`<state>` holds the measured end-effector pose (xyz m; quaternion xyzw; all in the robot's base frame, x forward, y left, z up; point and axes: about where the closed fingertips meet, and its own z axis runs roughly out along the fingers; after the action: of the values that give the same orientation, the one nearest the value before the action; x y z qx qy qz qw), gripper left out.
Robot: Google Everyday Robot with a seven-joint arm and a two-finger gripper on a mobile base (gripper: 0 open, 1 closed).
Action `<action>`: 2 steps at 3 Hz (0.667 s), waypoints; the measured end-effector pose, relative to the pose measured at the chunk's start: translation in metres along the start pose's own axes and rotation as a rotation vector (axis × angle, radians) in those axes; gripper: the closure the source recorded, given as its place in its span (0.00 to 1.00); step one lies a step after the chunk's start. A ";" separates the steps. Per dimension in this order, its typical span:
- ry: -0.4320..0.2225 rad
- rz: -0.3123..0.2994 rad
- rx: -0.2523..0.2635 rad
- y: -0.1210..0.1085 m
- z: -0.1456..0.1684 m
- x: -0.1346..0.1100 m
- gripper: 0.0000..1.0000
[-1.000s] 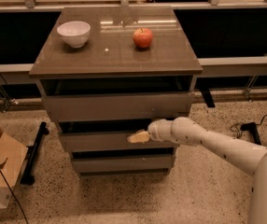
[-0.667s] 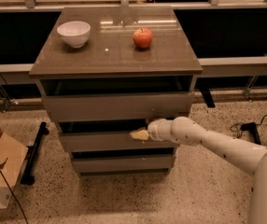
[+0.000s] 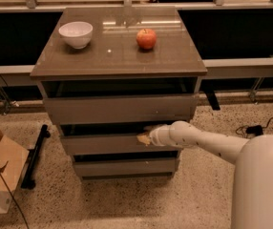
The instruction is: Open middle drawer
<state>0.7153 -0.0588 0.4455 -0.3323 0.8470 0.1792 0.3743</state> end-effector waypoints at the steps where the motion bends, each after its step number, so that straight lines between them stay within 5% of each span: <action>1: 0.000 0.000 0.000 0.000 -0.002 -0.003 0.31; 2: 0.000 0.000 0.000 0.000 -0.005 -0.006 0.08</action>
Offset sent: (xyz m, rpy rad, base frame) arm -0.0048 0.0032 -0.0036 -0.0698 0.0104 0.0381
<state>0.7153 -0.0587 0.4529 -0.3323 0.8470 0.1791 0.3743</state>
